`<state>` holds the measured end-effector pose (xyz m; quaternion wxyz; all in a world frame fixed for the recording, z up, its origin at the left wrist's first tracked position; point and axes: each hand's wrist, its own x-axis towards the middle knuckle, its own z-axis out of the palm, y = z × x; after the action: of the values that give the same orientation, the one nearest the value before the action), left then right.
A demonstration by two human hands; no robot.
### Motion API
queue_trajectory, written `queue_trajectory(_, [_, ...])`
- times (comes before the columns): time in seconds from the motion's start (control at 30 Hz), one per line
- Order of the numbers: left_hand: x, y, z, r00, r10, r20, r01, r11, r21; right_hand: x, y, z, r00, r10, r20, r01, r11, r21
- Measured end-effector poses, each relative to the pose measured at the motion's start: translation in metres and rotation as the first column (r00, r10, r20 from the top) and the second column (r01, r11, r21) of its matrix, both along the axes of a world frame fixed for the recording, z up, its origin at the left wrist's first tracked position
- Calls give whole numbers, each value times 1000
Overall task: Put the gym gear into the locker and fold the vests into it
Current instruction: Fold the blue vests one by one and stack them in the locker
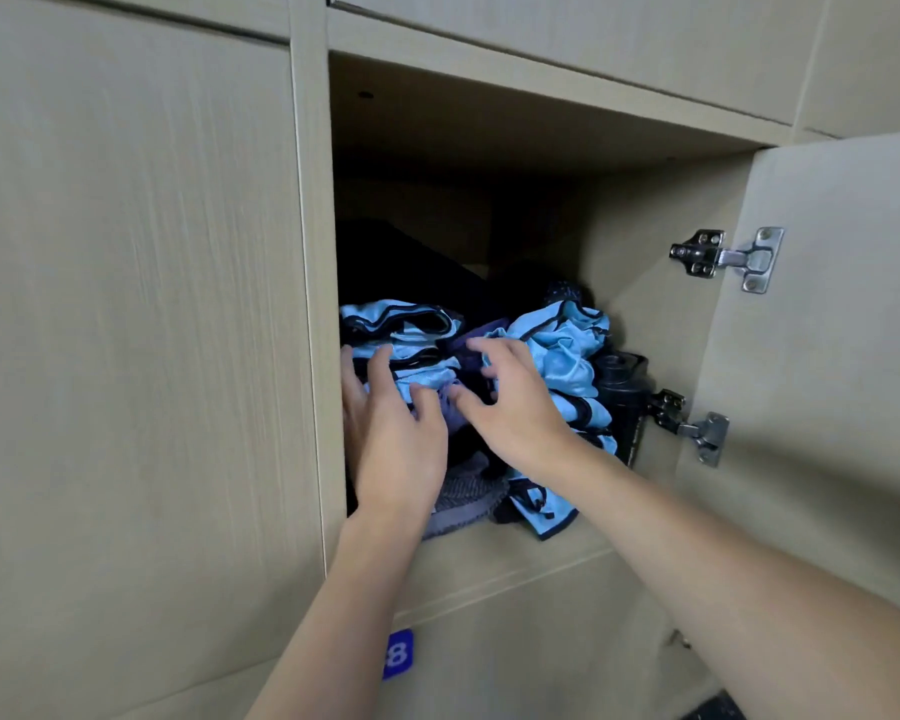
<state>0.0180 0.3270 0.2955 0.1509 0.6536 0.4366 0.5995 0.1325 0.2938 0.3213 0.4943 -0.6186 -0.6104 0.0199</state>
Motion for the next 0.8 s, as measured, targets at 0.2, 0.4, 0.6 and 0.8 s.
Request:
queue_trajectory(0.2, [-10, -39, -15, 987, -158, -29, 159, 986, 58, 3, -59, -21, 994, -114, -1, 114, 993, -38])
queue_trajectory(0.4, [2, -97, -54, 846, -493, -203, 487, 870, -80, 15, -142, -92, 957, -288, -15, 284, 949, -140])
queue_trajectory(0.6, [30, -138, -153, 636, -687, -351, 592, 727, -349, 32, -221, -199, 920, -381, -89, 325, 872, -367])
queue_trajectory(0.8, [19, -156, -291, 366, -778, -511, 491, 628, -604, 32, -273, -309, 858, -485, -169, 313, 754, -577])
